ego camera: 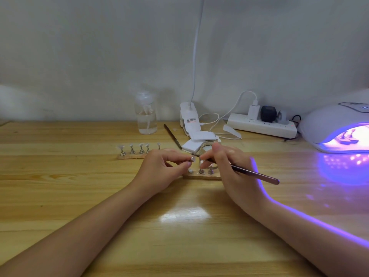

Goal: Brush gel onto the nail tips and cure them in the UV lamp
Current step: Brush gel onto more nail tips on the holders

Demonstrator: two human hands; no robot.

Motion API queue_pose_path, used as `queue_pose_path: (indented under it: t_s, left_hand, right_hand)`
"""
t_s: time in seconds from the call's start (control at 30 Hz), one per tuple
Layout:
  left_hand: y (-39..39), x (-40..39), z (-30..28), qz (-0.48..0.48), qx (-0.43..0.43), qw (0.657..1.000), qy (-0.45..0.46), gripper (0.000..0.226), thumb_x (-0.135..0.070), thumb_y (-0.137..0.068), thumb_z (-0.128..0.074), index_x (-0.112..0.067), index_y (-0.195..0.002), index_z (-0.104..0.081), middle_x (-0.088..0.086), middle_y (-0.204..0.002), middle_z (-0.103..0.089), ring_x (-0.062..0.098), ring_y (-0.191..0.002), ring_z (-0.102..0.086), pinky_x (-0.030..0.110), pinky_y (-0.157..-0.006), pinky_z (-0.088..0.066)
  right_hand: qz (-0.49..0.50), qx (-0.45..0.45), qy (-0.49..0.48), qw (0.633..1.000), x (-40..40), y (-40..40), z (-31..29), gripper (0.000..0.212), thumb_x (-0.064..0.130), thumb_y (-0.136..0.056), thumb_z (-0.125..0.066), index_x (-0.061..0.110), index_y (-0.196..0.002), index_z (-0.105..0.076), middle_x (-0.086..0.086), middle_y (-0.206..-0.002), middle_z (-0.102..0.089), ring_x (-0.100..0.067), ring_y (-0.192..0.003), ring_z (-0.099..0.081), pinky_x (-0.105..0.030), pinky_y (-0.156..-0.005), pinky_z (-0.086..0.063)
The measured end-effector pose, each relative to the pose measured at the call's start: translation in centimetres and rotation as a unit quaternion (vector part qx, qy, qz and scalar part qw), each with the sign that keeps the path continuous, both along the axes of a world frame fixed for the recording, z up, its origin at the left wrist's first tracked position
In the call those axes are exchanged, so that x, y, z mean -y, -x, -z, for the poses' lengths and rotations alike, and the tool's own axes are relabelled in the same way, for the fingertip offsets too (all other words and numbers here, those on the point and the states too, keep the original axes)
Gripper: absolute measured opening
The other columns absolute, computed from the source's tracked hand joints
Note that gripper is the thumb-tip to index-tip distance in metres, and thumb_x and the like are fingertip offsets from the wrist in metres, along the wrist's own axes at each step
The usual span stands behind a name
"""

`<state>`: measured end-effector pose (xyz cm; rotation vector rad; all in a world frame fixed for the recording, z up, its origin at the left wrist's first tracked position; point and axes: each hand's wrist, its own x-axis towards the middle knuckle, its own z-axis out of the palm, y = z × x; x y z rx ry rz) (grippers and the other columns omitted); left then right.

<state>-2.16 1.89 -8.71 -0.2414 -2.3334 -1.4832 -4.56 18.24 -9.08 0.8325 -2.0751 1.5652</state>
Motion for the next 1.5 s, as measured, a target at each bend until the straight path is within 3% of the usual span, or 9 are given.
queue_pose_path:
  t_s: [0.17, 0.3, 0.43, 0.7, 0.93, 1.1, 1.23, 1.4, 1.5]
  left_hand:
    - [0.2, 0.08, 0.2, -0.009, 0.003, 1.0, -0.001, 0.024, -0.002, -0.077, -0.069, -0.026, -0.082, -0.071, -0.011, -0.08, -0.069, -0.001, -0.075, -0.063, 0.022, -0.068, -0.052]
    - [0.38, 0.15, 0.4, -0.015, 0.006, 1.0, 0.0, 0.019, -0.004, -0.076, -0.07, -0.017, -0.09, -0.072, -0.007, -0.082, -0.07, -0.002, -0.077, -0.063, 0.018, -0.071, -0.051]
    - [0.47, 0.19, 0.44, -0.011, 0.004, 1.0, -0.003, 0.02, -0.003, -0.076, -0.07, -0.021, -0.085, -0.072, -0.006, -0.081, -0.07, 0.001, -0.077, -0.065, 0.023, -0.072, -0.053]
    - [0.42, 0.31, 0.25, -0.007, -0.015, 1.0, -0.015, 0.027, -0.003, -0.074, -0.072, -0.03, -0.07, -0.07, -0.018, -0.069, -0.069, -0.004, -0.071, -0.063, 0.019, -0.063, -0.049]
    - [0.33, 0.33, 0.28, 0.016, -0.004, 0.998, -0.055, 0.017, -0.006, -0.073, -0.073, -0.021, -0.068, -0.069, -0.012, -0.066, -0.069, 0.0, -0.064, -0.063, 0.018, -0.059, -0.051]
    - [0.3, 0.25, 0.22, 0.032, -0.012, 0.999, -0.04, 0.017, -0.005, -0.072, -0.073, -0.022, -0.07, -0.07, -0.011, -0.066, -0.069, 0.001, -0.063, -0.063, 0.014, -0.058, -0.05]
    - [0.36, 0.25, 0.27, 0.022, -0.013, 0.999, -0.042, 0.022, -0.004, -0.072, -0.074, -0.025, -0.068, -0.069, -0.013, -0.066, -0.069, -0.002, -0.062, -0.062, 0.011, -0.057, -0.048]
    - [0.47, 0.27, 0.32, 0.011, -0.01, 0.999, -0.032, 0.024, -0.006, -0.072, -0.074, -0.028, -0.067, -0.069, -0.016, -0.064, -0.068, -0.004, -0.061, -0.061, 0.009, -0.055, -0.045]
    - [0.46, 0.28, 0.33, 0.012, -0.014, 0.999, -0.037, 0.027, -0.006, -0.072, -0.075, -0.031, -0.065, -0.069, -0.016, -0.065, -0.069, -0.005, -0.061, -0.061, 0.007, -0.054, -0.043]
  right_hand:
    - [-0.021, 0.011, 0.043, 0.999, -0.27, -0.21, 0.16, 0.048, 0.041, -0.089, -0.039, 0.015, -0.063, -0.069, 0.001, -0.054, -0.065, -0.011, -0.06, -0.062, -0.033, -0.074, -0.047]
    - [-0.015, 0.03, 0.076, 0.997, -0.01, -0.23, -0.23, 0.042, 0.044, -0.089, -0.04, 0.023, -0.064, -0.067, 0.001, -0.057, -0.066, -0.014, -0.06, -0.063, -0.027, -0.066, -0.048]
    - [-0.002, 0.025, 0.028, 0.999, 0.25, -0.07, -0.17, 0.037, 0.035, -0.094, -0.043, 0.023, -0.069, -0.067, 0.003, -0.061, -0.067, -0.013, -0.068, -0.064, -0.044, -0.074, -0.049]
    - [-0.042, 0.069, 0.101, 0.992, -0.39, -0.6, 0.0, 0.047, 0.038, -0.089, -0.044, 0.013, -0.057, -0.068, -0.005, -0.048, -0.062, -0.02, -0.055, -0.061, -0.029, -0.069, -0.048]
    - [-0.022, 0.035, 0.091, 0.995, -0.26, -0.54, -0.01, 0.04, 0.028, -0.091, -0.039, 0.016, -0.066, -0.068, -0.004, -0.059, -0.066, -0.009, -0.06, -0.062, -0.012, -0.061, -0.042]
    - [0.002, 0.004, 0.034, 0.999, -0.18, -0.4, 0.15, 0.036, 0.04, -0.091, -0.04, 0.025, -0.071, -0.066, 0.009, -0.066, -0.067, -0.006, -0.07, -0.063, -0.02, -0.07, -0.046]
    - [-0.001, 0.0, 0.006, 1.0, -0.14, -0.33, 0.34, 0.035, 0.032, -0.093, -0.042, 0.022, -0.073, -0.069, 0.008, -0.064, -0.068, -0.007, -0.073, -0.064, -0.034, -0.075, -0.048]
    - [-0.04, 0.012, 0.037, 0.998, -0.18, -0.71, 0.36, 0.047, 0.042, -0.089, -0.038, 0.016, -0.066, -0.07, 0.001, -0.056, -0.066, -0.008, -0.06, -0.064, -0.022, -0.071, -0.047]
    - [-0.027, 0.018, 0.059, 0.998, -0.1, -0.64, 0.18, 0.043, 0.041, -0.09, -0.039, 0.019, -0.068, -0.069, 0.003, -0.06, -0.067, -0.008, -0.063, -0.065, -0.017, -0.069, -0.047]
